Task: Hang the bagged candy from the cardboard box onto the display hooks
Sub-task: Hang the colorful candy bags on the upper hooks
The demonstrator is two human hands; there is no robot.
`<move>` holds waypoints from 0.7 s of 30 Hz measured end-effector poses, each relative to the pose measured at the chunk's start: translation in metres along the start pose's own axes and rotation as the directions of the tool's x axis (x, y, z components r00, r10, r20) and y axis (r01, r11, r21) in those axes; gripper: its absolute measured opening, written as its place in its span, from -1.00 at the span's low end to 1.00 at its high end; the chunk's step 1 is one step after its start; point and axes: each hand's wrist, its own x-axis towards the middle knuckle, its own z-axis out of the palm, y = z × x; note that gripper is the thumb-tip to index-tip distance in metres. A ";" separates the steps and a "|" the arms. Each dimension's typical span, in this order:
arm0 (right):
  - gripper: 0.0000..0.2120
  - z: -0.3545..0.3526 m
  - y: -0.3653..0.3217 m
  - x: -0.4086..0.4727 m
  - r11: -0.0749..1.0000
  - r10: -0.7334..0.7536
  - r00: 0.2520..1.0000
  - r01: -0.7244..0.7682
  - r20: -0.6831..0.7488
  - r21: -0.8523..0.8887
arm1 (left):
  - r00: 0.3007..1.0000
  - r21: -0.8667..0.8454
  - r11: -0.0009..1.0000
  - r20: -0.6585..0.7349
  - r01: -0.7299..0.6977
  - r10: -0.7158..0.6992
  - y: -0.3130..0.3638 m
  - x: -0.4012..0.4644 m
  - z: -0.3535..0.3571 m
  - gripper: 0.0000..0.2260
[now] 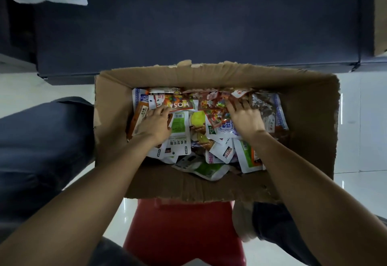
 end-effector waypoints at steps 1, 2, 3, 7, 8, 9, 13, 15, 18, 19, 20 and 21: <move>-0.23 0.002 0.001 -0.001 0.999 -0.027 0.999 0.025 -0.041 -0.046 | 1.000 0.004 1.000 -0.002 0.009 -0.009 0.002 0.001 0.001 -0.39; -0.34 0.004 0.000 -0.001 0.994 -0.058 0.992 0.048 -0.110 -0.094 | 1.000 0.009 1.000 -0.014 0.013 -0.013 0.004 0.001 0.001 -0.39; -0.48 0.005 -0.003 -0.001 0.992 -0.082 0.978 0.062 -0.194 -0.108 | 0.999 0.012 1.000 -0.035 0.007 -0.007 0.007 -0.001 0.001 -0.41; -0.66 -0.006 -0.024 -0.010 0.993 -0.103 0.931 0.114 -0.351 0.010 | 0.973 -0.017 0.995 -0.211 -0.098 0.093 0.023 -0.013 -0.003 -0.35; -0.65 -0.012 -0.029 -0.015 0.992 -0.094 0.923 0.119 -0.373 0.045 | 0.961 -0.017 0.988 -0.236 -0.151 0.143 0.030 -0.018 -0.003 -0.30; -0.63 -0.016 -0.032 -0.018 0.987 -0.083 0.914 0.130 -0.397 0.093 | 0.950 -0.009 0.979 -0.245 -0.202 0.194 0.037 -0.022 -0.003 -0.24; -0.63 -0.040 -0.030 -0.034 0.943 -0.042 0.875 0.193 -0.482 0.270 | 0.893 0.106 0.938 -0.288 -0.330 0.347 0.058 -0.034 -0.004 -0.19; -0.64 -0.056 -0.028 -0.044 0.924 -0.040 0.847 0.233 -0.530 0.304 | 0.832 0.176 0.902 -0.349 -0.395 0.432 0.064 -0.039 -0.005 -0.31; -0.68 -0.076 -0.027 -0.059 0.923 -0.022 0.838 0.227 -0.546 0.312 | 0.772 0.143 0.889 -0.448 -0.436 0.450 0.068 -0.049 -0.014 -0.59; -0.71 -0.080 -0.027 -0.062 0.925 -0.003 0.836 0.212 -0.549 0.317 | 0.766 0.126 0.893 -0.470 -0.433 0.438 0.067 -0.051 -0.016 -0.66; -0.74 -0.084 -0.026 -0.066 0.920 0.022 0.835 0.198 -0.549 0.339 | 0.766 0.108 0.896 -0.482 -0.431 0.426 0.066 -0.054 -0.018 -0.70; -0.76 -0.086 -0.026 -0.068 0.906 0.055 0.832 0.190 -0.551 0.377 | 0.774 0.077 0.900 -0.482 -0.428 0.410 0.065 -0.056 -0.019 -0.73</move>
